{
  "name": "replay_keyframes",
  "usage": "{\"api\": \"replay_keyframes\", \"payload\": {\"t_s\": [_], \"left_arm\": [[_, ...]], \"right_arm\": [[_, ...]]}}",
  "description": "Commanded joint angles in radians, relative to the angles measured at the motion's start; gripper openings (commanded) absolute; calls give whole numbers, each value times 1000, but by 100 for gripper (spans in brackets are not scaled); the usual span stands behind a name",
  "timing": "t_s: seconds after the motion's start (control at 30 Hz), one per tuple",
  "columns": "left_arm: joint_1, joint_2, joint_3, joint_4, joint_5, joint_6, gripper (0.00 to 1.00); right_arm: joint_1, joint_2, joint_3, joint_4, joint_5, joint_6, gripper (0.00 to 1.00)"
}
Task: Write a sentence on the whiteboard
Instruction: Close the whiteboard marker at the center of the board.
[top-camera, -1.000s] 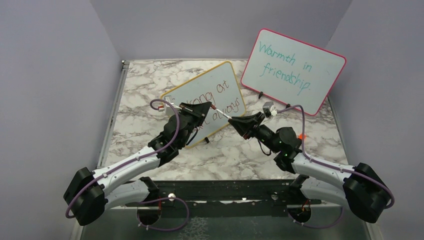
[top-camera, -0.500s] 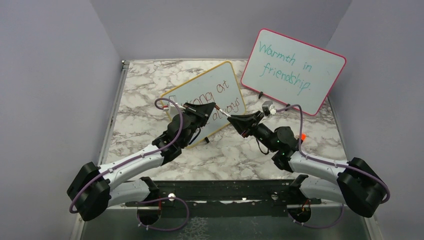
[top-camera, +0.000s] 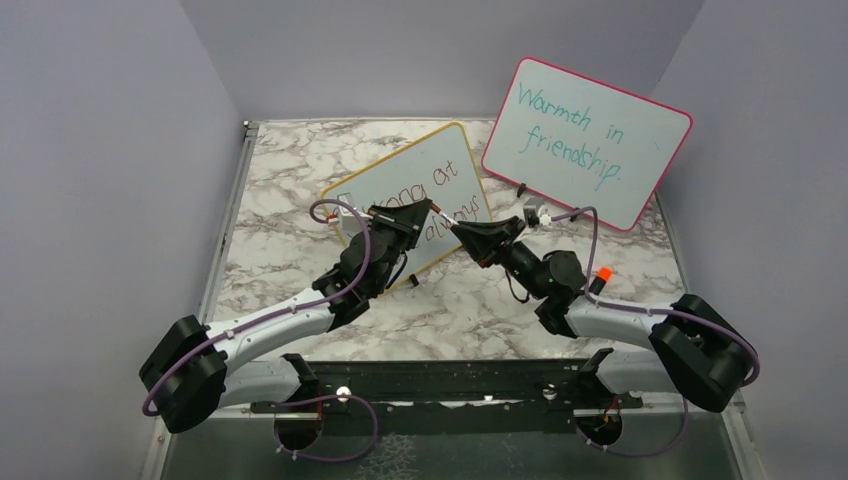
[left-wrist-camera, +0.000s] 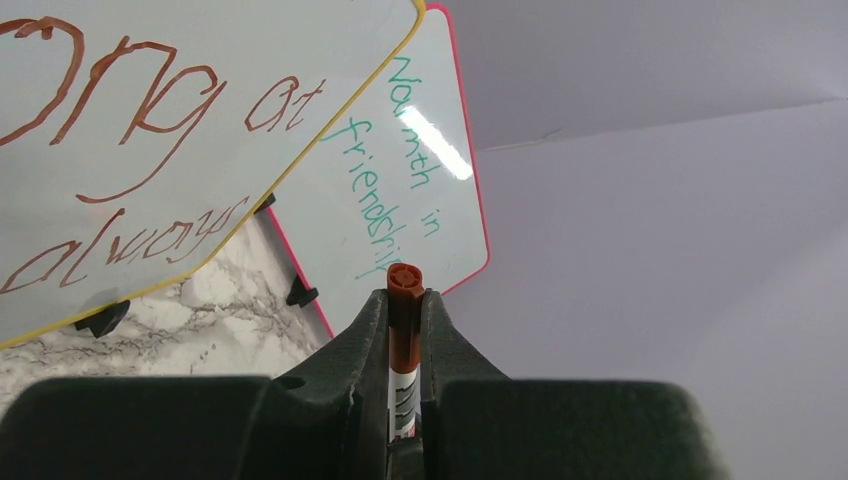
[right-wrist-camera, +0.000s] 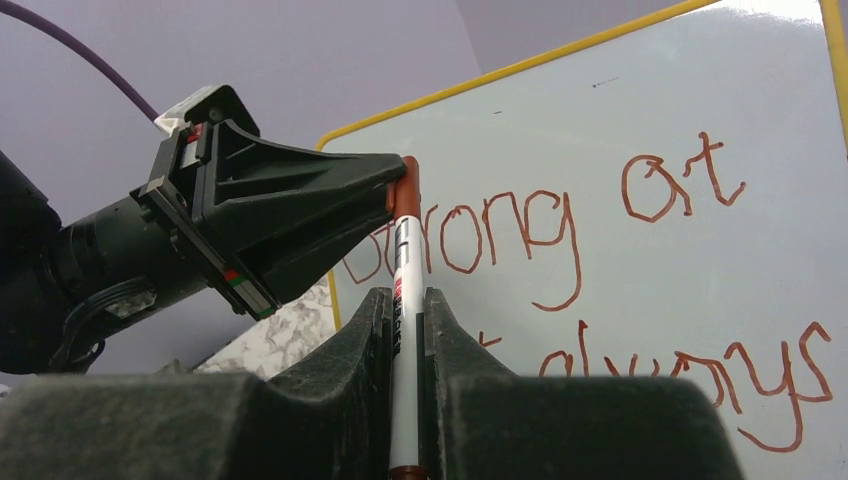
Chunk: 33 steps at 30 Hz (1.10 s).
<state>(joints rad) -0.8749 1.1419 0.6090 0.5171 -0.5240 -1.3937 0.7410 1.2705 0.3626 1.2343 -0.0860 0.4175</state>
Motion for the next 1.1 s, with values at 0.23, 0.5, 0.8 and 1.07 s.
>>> {"api": "replay_keyframes", "payload": {"t_s": [0.23, 0.5, 0.8, 1.07], "left_arm": [[-114, 23, -43, 52, 172, 30, 0], [-96, -64, -60, 38, 99, 138, 0], [-61, -204, -49, -95, 37, 292, 46], [-61, -325, 11, -344, -45, 506, 74]], "right_arm": [[8, 27, 80, 104, 60, -7, 1], [8, -44, 53, -55, 81, -43, 1], [8, -196, 51, -456, 158, -89, 1], [8, -303, -26, -701, 163, -38, 1]]}}
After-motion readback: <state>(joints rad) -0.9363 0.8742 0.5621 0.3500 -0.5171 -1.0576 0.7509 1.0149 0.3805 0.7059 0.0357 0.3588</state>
